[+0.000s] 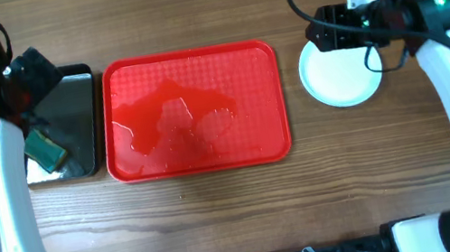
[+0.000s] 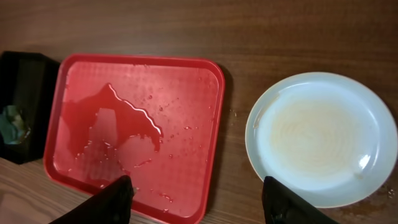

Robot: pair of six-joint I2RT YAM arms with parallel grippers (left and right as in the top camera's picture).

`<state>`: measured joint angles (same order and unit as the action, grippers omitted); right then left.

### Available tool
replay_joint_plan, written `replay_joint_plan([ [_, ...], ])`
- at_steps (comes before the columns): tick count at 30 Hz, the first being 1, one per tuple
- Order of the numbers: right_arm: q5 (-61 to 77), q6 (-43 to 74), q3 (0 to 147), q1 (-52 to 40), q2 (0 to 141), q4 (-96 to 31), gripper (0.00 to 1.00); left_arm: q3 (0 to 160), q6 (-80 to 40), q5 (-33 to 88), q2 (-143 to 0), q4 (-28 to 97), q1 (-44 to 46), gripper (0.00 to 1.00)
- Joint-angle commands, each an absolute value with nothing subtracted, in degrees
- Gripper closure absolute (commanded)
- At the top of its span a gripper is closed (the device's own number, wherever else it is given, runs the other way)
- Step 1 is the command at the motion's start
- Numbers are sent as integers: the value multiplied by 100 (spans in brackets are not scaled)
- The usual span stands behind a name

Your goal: Clean dirty plates on tray and stack at the side

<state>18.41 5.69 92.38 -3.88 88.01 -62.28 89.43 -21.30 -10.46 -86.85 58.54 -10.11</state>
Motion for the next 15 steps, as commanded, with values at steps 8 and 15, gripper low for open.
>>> replay_joint_plan([
  [8, 1111, 464, 9376, -392, 7454, -6947, 31, 9013, -2141, -945, -8178, 6075, -773, 0],
  [15, 1092, 467, 9376, -392, 6919, -6956, 29, 9013, -2141, -945, -8178, 6077, -773, 0],
])
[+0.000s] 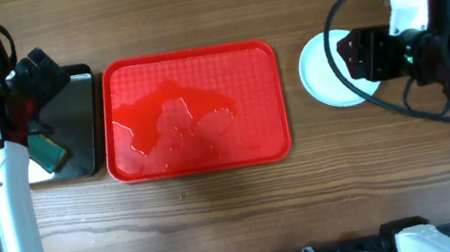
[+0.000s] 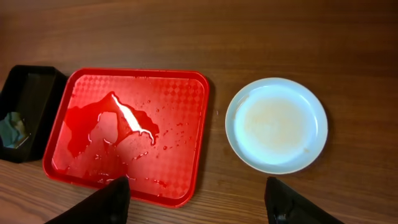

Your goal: Clean dirty plates on tray and stack at the side

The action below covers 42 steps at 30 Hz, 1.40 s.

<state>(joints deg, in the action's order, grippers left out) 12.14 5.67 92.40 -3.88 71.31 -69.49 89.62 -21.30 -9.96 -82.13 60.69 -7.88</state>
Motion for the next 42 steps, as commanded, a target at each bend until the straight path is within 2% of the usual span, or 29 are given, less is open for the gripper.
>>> replay_joint_plan([
  [1, 1094, 471, 9376, -392, 6869, -6956, 25, 9013, -2141, -945, -8178, 6077, -773, 0],
  [2, 1094, 469, 9376, -392, 6814, -6954, 7, 9013, -2141, -945, -8178, 6075, -773, 0],
  [3, 1096, 473, 9376, -390, 6759, -6956, 0, 9013, -2141, -945, -8178, 6077, -773, 0],
  [7, 1105, 478, 9373, -392, 6694, -6982, 1, 9013, -2141, -945, -8178, 6077, -773, 0],
  [12, 1374, 1315, 9373, -390, 6796, -6978, 1, 9013, -2141, -945, -8178, 6077, -773, 0],
  [18, 1096, 1345, 9373, -392, 6906, -6936, 1, 9013, -2141, -945, -8178, 6077, -773, 0],
  [21, 1066, 764, 9242, -390, 6851, -6274, 0, 9013, -2141, -945, -8178, 6077, -773, 0],
  [22, 1070, 237, 9045, -390, 6700, -5813, 0, 9013, -2141, -945, -8178, 6077, -773, 0],
  [27, 1070, -751, 7387, -390, 5529, -4219, 0, 9013, -2141, -945, -8178, 6077, -773, 0],
  [35, 1164, -770, 3133, -38, 2801, -1063, 0, 9013, -2141, -945, -8178, 6077, -773, 0],
  [38, 1288, -753, 1778, -38, 1752, -344, 0, 9013, -2141, -945, -8178, 6077, -773, 0],
  [42, 1535, -735, 794, -38, 808, -19, 0, 9013, -2141, -945, -8178, 6077, -773, 0],
])
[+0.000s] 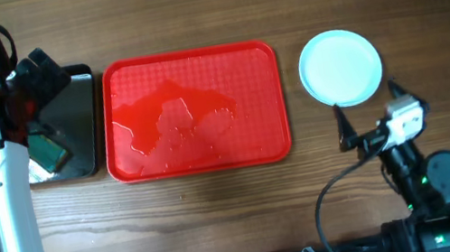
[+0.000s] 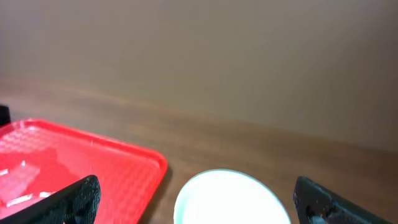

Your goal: Clean dirty plates on tray and stack at the side

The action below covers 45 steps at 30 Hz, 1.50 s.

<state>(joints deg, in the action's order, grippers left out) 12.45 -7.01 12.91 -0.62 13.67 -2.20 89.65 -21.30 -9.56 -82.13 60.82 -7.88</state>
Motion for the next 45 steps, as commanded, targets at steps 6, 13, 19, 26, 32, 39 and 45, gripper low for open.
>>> replay_joint_plan([
  [6, 1612, -799, 620, -38, 572, 62, 0, 9013, -2141, -945, -8178, 6077, -773, 0],
  [13, 1638, -913, 19, -40, 224, 849, 0, 9013, -2141, -945, -8178, 6077, -773, 0],
  [19, 1785, -377, 27, -40, 16, 132, 1, 9013, -2141, -945, -8178, 6077, -773, 0],
  [26, 1785, 16, 30, -40, 80, 141, 0, 9013, -2141, -945, -8178, 6077, -773, 0],
  [32, 1765, 19, 30, -40, 80, 141, 0, 9013, -2141, -945, -8178, 6077, -773, 0],
  [39, 1763, 19, 30, -40, 80, 141, 0, 9013, -2141, -945, -8178, 6077, -773, 0],
  [45, 1763, 16, 30, -40, 80, 141, 0, 9011, -2137, -976, -8007, 6134, -773, 0],
])
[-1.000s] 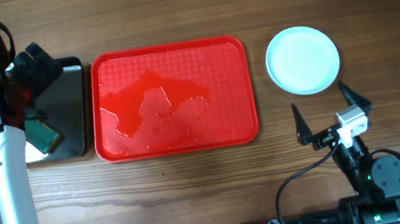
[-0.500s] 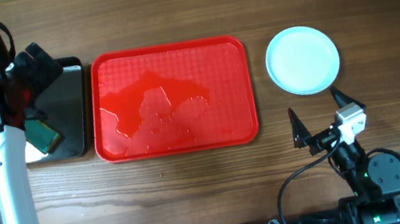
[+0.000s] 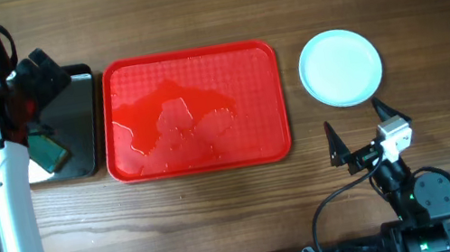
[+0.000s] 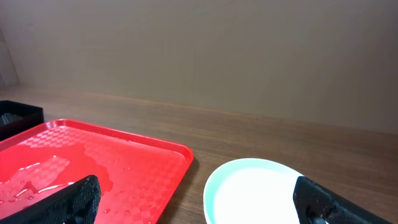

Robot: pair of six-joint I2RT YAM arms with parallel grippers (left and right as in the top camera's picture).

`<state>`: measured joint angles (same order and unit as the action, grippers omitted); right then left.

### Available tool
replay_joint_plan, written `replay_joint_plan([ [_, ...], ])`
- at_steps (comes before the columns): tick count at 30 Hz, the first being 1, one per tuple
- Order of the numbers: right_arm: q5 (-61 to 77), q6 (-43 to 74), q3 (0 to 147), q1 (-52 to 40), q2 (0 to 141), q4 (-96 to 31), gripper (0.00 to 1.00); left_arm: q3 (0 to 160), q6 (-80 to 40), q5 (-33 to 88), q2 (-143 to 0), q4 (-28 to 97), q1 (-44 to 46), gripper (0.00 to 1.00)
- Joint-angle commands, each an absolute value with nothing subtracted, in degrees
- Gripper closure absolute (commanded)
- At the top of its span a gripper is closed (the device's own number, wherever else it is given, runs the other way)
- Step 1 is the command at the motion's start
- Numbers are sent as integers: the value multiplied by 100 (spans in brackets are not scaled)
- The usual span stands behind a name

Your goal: Clean dirty plates on tray and stack at the side

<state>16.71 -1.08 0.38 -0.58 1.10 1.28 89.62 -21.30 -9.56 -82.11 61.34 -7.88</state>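
A red tray (image 3: 195, 113) lies mid-table with a film of water pooled on its left half (image 4: 93, 165); no plate is on it. One white plate (image 3: 341, 67) sits on the wood right of the tray, its face clean (image 4: 261, 190). My right gripper (image 3: 357, 127) is low near the front edge, pointing at the plate, open and empty (image 4: 196, 208). My left gripper (image 3: 38, 77) hovers over the black bin (image 3: 78, 123); its jaws cannot be made out.
A green sponge (image 3: 46, 151) lies in the black bin at the tray's left. Bare wooden table (image 3: 222, 218) runs in front of the tray. A plain wall (image 4: 199, 50) stands behind the table's far edge.
My right gripper has shifted a little to the left and turned, so more of the tray shows in its view. Plate, tray and left arm are unchanged.
My right gripper was open just above the white plate beside the tray. Then it was higher over the plate. Later it was pulled back low near the front edge, facing the plate, where it stays. The left arm kept over the bin throughout.
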Motion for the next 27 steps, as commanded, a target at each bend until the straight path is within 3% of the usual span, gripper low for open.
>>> replay_joint_plan([
  [1, 1763, 19, 30, -40, 80, 141, 0, 9011, -2137, -1092, -7966, 6130, -773, 0],
  [5, 1763, 16, 30, -40, 80, 141, 0, 8910, -2123, -961, -7317, 5946, -770, 0],
  [9, 1763, 19, 30, -40, 80, 141, 0, 7944, -1487, -274, -6206, 4834, -773, 0],
  [19, 1763, 19, 30, -40, 80, 141, 0, 2958, -1363, 311, -2261, 1310, -676, 0],
  [27, 1765, 16, 30, -40, 80, 141, 0, 908, -576, 228, -379, 515, -423, 0],
])
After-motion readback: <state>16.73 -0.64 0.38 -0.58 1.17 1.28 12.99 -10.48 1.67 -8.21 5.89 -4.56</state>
